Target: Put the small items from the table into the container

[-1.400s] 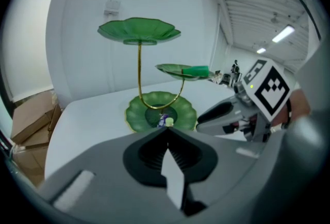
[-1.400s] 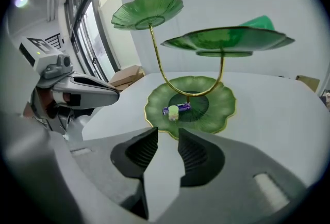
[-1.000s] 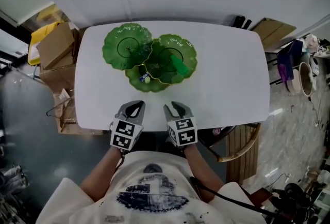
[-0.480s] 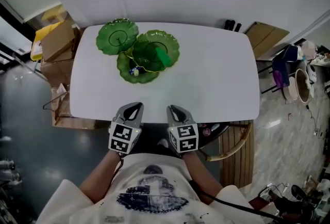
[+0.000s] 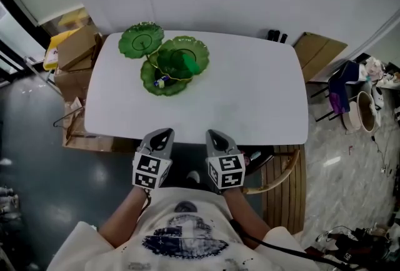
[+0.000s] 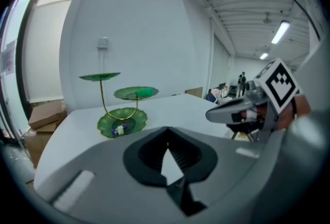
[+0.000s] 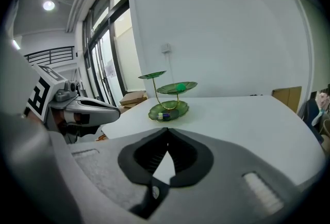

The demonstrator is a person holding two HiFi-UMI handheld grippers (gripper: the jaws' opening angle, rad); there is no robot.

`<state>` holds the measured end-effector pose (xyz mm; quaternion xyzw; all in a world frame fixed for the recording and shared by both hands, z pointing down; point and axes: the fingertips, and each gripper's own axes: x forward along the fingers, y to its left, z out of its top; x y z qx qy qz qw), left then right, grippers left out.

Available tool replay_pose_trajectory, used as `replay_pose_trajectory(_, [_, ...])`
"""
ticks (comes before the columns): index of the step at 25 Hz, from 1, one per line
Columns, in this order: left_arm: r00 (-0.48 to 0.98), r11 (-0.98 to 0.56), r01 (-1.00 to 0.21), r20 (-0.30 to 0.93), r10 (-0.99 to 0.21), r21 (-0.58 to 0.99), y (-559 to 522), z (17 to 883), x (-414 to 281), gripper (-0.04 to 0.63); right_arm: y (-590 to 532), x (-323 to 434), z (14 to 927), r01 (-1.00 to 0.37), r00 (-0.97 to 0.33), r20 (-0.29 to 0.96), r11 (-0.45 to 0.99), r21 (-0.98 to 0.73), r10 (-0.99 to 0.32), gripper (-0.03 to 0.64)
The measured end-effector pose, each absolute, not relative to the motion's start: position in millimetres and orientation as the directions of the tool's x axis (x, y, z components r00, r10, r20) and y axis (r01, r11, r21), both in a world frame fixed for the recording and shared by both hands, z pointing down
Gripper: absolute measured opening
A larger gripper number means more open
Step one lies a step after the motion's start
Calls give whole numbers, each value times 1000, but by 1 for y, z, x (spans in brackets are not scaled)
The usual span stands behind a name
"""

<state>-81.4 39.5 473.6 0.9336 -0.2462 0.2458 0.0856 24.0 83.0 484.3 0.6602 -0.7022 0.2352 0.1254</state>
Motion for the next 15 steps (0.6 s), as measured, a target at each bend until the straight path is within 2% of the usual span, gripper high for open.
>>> replay_pose_trajectory(7, [753, -856, -517, 488, -441, 23, 48, 463, -94, -11, 93, 17, 451, -989, -78, 414, 19, -145, -907, -2])
replay_pose_trajectory(15, [766, -865, -502, 475, -434, 19, 56, 452, -118, -11, 101, -13, 447, -988, -69, 418, 6, -152, -906, -2])
